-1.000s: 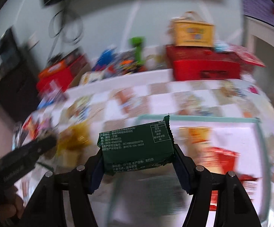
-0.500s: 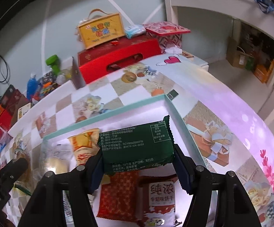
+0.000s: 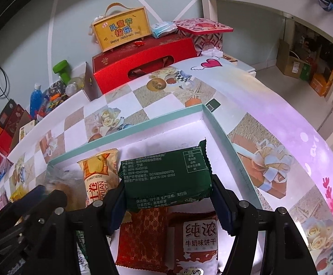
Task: Organize snacks
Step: 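Release bun packet into tray with left gripper while right gripper releases dark green packet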
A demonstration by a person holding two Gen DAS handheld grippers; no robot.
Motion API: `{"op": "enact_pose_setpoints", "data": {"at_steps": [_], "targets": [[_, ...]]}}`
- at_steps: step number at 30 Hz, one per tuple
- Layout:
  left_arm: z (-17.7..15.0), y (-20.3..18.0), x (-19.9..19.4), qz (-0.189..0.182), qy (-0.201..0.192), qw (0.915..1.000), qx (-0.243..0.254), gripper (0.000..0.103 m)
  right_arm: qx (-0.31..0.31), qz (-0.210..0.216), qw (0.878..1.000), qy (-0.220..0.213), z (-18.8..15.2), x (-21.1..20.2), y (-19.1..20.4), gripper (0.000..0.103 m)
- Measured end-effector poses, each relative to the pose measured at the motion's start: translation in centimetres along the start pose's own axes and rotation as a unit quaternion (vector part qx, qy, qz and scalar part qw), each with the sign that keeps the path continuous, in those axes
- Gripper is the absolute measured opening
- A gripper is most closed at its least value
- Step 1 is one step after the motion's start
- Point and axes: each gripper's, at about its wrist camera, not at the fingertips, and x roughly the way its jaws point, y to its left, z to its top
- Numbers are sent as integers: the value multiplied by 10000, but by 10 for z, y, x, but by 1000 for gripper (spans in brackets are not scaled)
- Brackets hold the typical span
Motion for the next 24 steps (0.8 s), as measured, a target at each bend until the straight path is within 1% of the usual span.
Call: {"op": "enact_pose_setpoints", "data": {"at_steps": [9,12,15,18,23,24], "targets": [[2,5,-17,-4,-125,9999,-107,66,-76,-18,10000,63,-1,2,4,71],[2,7,-19,144,-129,9997,-137,82,-81,15,9999,69,0,2,5,78],[2,10,-22,324,-148,9993,-147,83,-64,15,10000,-3,1,-1,4,85],[1,16,-22,490,-148,9984,-233,85,-69,7,10000,-21,1,-3,4,86],[0,24,-23,582,-199,9974,-363,86,-102,-34,9999,22,0,0,6,88],[-1,25,-24,650,-254,9968,-400,91,-97,-32,9999,10,0,0,6,95]]}}
